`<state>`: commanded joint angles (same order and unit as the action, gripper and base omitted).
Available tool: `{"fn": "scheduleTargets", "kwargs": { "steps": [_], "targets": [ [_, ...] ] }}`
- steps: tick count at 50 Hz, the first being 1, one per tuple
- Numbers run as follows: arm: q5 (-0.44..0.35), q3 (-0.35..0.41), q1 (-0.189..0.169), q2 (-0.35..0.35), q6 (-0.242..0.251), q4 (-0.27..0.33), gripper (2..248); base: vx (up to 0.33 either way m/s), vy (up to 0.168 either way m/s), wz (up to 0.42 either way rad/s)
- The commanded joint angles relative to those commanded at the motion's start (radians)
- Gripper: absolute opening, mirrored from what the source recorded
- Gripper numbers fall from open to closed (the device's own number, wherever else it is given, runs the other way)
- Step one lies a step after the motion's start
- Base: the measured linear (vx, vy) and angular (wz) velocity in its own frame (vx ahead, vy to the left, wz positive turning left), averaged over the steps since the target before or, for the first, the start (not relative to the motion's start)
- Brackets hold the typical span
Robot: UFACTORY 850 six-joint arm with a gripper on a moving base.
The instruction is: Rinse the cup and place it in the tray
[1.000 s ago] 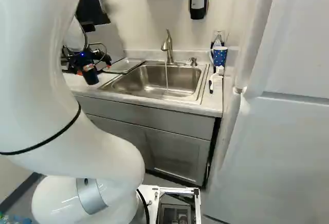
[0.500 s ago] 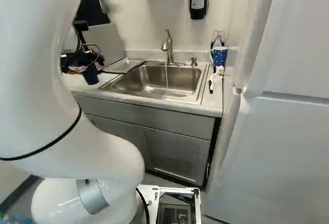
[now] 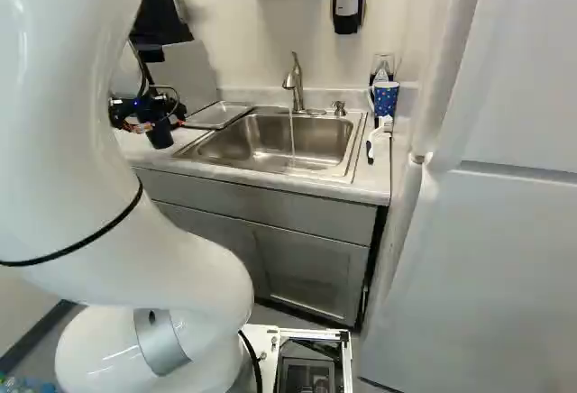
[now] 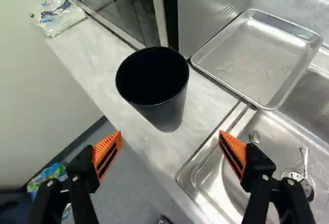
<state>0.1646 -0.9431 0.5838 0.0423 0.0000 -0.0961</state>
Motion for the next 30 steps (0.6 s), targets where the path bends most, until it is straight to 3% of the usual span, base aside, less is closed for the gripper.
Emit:
{"fn": "scheduleTargets", "kwargs": {
  "steps": [30],
  "targets": [
    [-0.168, 0.010, 0.000, -0.060, 0.000, 0.013, 247, 0.000, 0.000, 0.000]
  ]
}}
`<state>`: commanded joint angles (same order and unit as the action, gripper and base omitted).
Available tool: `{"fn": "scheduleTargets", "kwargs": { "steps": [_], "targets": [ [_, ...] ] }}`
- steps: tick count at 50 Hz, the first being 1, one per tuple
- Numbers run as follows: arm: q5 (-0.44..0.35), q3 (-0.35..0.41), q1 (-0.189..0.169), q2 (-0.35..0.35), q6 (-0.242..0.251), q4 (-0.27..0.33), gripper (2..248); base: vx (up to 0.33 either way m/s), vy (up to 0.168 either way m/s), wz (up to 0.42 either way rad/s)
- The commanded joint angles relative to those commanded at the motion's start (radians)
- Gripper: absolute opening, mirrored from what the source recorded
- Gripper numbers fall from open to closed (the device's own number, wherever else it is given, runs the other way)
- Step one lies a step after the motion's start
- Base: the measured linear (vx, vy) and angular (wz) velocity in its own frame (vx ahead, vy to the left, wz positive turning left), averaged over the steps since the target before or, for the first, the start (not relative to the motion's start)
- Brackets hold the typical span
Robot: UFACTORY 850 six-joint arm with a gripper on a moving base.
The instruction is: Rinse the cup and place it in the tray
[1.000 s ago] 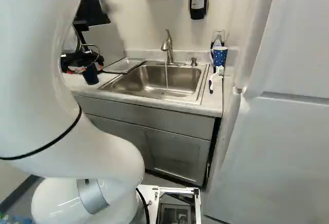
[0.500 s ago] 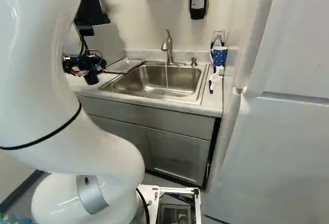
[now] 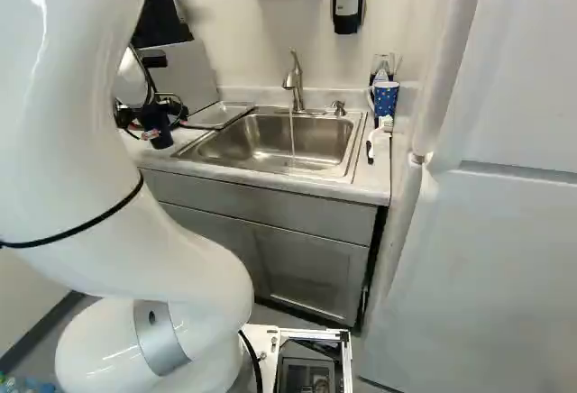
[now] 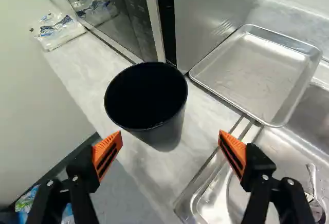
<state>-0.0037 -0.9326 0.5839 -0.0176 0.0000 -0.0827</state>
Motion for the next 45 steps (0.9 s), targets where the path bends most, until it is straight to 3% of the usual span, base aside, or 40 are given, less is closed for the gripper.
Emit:
{"fn": "scheduleTargets", "kwargs": {
  "steps": [27, 45],
  "targets": [
    [-0.133, 0.008, 0.000, -0.053, 0.000, 0.105, 247, 0.000, 0.000, 0.000],
    [-0.212, 0.004, 0.007, -0.095, 0.000, 0.127, 247, 0.000, 0.000, 0.000]
  ]
}}
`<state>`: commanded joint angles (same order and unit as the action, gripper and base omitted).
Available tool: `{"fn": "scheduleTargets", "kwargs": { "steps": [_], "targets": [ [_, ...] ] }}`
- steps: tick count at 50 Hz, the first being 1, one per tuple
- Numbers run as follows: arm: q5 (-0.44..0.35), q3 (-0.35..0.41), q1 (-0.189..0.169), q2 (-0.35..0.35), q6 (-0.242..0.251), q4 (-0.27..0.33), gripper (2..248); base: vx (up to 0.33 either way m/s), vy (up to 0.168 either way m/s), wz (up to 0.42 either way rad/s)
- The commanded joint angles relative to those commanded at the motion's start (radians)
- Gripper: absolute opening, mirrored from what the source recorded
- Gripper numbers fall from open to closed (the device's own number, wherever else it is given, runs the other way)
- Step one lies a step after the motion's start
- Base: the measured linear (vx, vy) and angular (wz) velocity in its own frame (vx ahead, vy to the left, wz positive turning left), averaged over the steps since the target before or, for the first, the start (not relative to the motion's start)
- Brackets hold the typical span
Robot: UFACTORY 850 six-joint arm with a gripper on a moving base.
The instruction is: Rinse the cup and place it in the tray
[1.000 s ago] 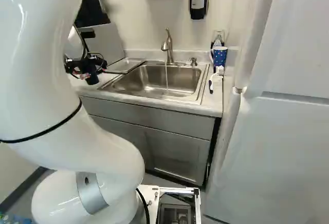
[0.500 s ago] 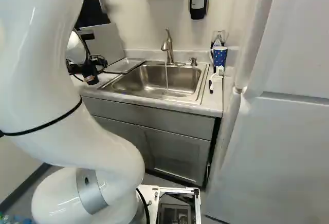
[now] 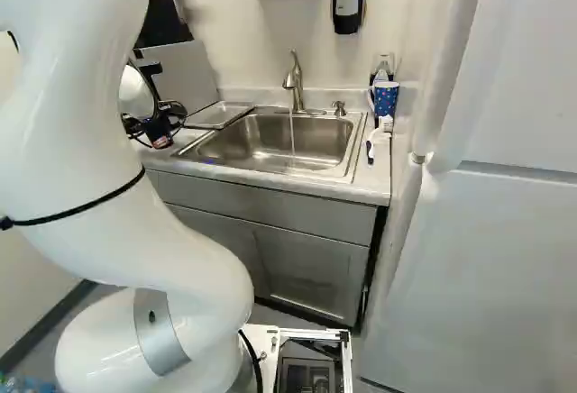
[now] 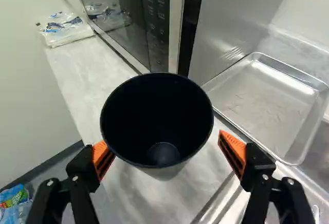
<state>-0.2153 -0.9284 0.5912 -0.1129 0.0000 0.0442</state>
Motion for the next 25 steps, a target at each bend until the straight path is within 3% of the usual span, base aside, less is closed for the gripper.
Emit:
{"fn": "scheduleTargets", "kwargs": {
  "steps": [25],
  "targets": [
    [-0.115, 0.005, 0.000, -0.048, 0.000, 0.000, 247, 0.000, 0.000, 0.000]
  ]
}}
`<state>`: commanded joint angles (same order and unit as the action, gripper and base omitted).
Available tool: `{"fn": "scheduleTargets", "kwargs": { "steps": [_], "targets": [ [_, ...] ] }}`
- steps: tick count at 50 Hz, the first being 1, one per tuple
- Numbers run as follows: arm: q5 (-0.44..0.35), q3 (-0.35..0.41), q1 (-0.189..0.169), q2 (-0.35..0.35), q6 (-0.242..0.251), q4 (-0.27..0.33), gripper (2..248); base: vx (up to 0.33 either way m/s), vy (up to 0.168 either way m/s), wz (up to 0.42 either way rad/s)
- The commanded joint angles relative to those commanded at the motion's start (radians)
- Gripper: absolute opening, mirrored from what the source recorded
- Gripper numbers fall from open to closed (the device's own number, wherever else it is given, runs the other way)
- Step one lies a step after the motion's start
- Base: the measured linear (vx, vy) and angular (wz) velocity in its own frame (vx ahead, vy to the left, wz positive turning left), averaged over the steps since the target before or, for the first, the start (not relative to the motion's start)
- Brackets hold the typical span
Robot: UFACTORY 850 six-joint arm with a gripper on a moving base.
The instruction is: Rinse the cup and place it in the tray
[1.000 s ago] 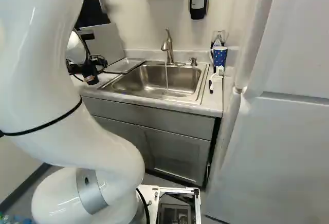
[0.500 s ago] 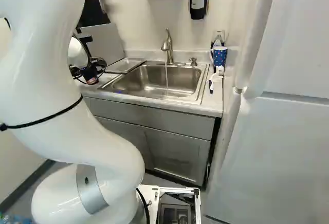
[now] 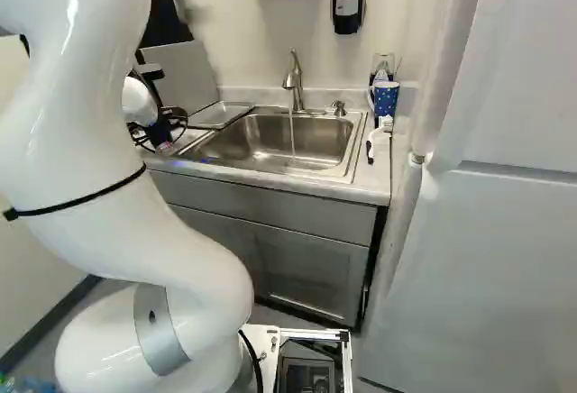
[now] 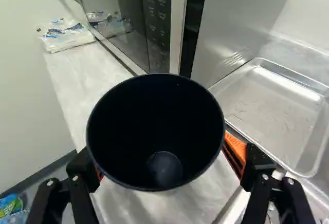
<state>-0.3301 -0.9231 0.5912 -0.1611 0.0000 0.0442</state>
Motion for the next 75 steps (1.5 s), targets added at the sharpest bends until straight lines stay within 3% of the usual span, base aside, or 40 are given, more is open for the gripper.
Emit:
{"fn": "scheduleTargets", "kwargs": {
  "steps": [24, 54, 75],
  "targets": [
    [-0.133, 0.041, 0.020, 0.023, 0.000, 0.000, 247, 0.000, 0.000, 0.000],
    [-0.142, 0.069, 0.022, 0.010, 0.000, 0.000, 247, 0.000, 0.000, 0.000],
    [-0.221, 0.102, 0.015, -0.004, 0.000, 0.000, 247, 0.000, 0.000, 0.000]
  ]
}}
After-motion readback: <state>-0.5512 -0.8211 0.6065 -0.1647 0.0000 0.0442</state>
